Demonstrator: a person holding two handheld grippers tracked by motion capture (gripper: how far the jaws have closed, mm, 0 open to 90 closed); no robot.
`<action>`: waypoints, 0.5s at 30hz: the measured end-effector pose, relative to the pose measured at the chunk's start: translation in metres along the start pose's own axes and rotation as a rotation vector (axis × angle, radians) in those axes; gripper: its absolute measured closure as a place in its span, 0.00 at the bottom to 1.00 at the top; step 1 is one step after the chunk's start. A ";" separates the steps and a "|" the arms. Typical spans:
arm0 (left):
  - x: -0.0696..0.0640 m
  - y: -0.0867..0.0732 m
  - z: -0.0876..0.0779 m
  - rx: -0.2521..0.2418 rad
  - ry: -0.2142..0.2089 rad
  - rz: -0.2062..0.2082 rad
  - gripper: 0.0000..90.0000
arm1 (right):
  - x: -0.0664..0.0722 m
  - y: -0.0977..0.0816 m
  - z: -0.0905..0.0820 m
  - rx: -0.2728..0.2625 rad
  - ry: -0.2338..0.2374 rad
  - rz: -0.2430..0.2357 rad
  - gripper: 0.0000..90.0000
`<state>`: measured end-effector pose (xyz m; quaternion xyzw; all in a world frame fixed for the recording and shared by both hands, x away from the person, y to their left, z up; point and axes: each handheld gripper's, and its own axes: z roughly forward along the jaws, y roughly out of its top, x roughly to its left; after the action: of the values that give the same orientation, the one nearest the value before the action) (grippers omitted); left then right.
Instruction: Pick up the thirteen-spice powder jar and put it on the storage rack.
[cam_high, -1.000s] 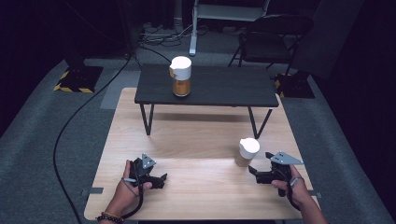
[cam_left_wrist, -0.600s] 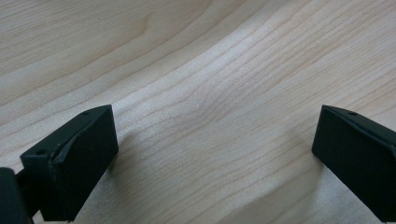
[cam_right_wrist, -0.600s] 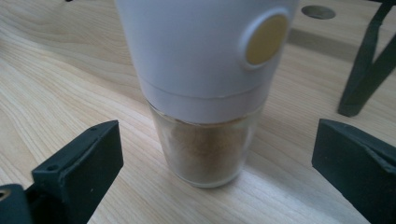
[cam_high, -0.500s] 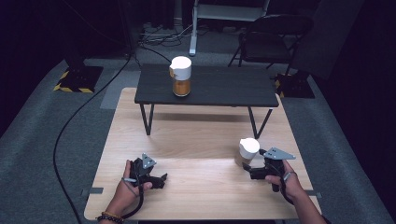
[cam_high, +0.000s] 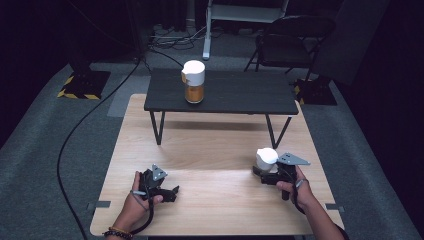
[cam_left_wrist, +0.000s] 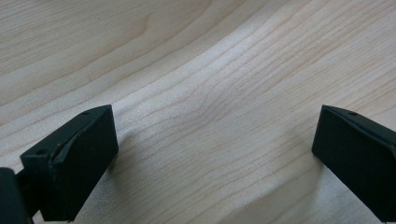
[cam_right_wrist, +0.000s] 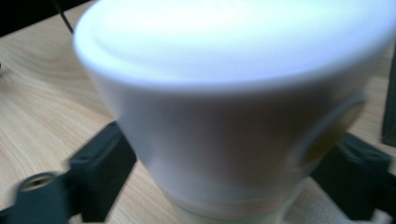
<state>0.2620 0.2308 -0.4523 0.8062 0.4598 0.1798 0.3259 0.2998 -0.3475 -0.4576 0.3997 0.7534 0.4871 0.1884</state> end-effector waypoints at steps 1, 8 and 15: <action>0.000 0.000 0.000 0.000 0.000 0.000 0.01 | 0.000 -0.001 0.000 -0.009 0.000 0.007 0.24; 0.000 0.000 0.000 0.001 0.000 0.001 0.00 | 0.000 -0.003 0.000 -0.022 -0.008 -0.018 0.31; 0.000 0.000 0.000 0.001 -0.001 0.002 0.00 | 0.009 -0.002 -0.002 -0.020 -0.040 -0.022 0.31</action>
<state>0.2623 0.2306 -0.4521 0.8068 0.4592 0.1796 0.3255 0.2921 -0.3414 -0.4579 0.3991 0.7488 0.4846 0.2127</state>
